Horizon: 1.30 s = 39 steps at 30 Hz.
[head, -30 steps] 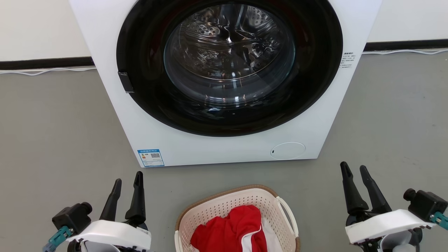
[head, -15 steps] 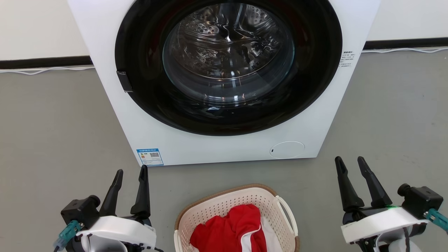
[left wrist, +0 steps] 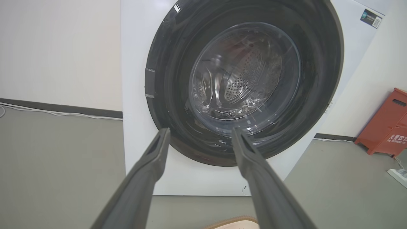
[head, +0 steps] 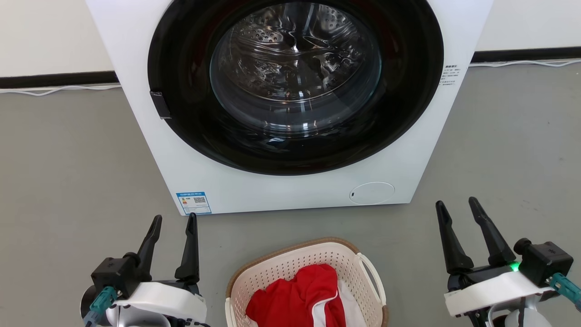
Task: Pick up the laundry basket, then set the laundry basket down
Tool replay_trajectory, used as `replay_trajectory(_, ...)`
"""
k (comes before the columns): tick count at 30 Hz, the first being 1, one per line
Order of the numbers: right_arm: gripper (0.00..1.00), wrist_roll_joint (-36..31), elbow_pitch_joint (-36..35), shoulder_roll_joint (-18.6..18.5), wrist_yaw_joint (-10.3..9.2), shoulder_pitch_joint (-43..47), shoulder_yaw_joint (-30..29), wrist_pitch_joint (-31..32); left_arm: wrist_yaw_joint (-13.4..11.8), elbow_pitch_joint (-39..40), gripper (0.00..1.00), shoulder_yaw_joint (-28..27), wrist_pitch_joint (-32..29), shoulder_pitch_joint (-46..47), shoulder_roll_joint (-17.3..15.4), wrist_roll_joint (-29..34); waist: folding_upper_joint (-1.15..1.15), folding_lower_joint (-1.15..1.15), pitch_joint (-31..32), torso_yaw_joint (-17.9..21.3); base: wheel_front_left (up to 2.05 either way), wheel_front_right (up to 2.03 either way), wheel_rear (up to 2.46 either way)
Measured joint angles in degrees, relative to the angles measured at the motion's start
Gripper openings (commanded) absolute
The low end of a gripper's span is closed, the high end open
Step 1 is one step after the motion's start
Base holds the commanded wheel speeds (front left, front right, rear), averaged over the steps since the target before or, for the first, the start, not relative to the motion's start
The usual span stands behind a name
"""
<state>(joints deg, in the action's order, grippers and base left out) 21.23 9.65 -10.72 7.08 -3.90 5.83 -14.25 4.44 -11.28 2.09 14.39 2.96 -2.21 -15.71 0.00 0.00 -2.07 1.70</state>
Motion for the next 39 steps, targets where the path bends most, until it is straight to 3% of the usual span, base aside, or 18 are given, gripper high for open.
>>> replay_trajectory(21, 1.00, -1.2, 0.1, 0.8, 0.00, -0.1, -1.0, -0.1, -0.7, -1.8, 1.00, 0.2, 0.3, 0.0, 0.0, -0.5, 0.00, 0.00, -1.3, 0.1, 0.00, 0.00, 0.00)
replay_trajectory(39, 1.00, 0.0, -0.8, 0.3, 0.00, -5.6, -0.2, -0.1, -1.9, -9.7, 1.00, 0.5, 0.3, 8.2, 0.0, -2.1, 0.00, -0.01, -13.3, 1.9, 0.00, 0.00, 0.00)
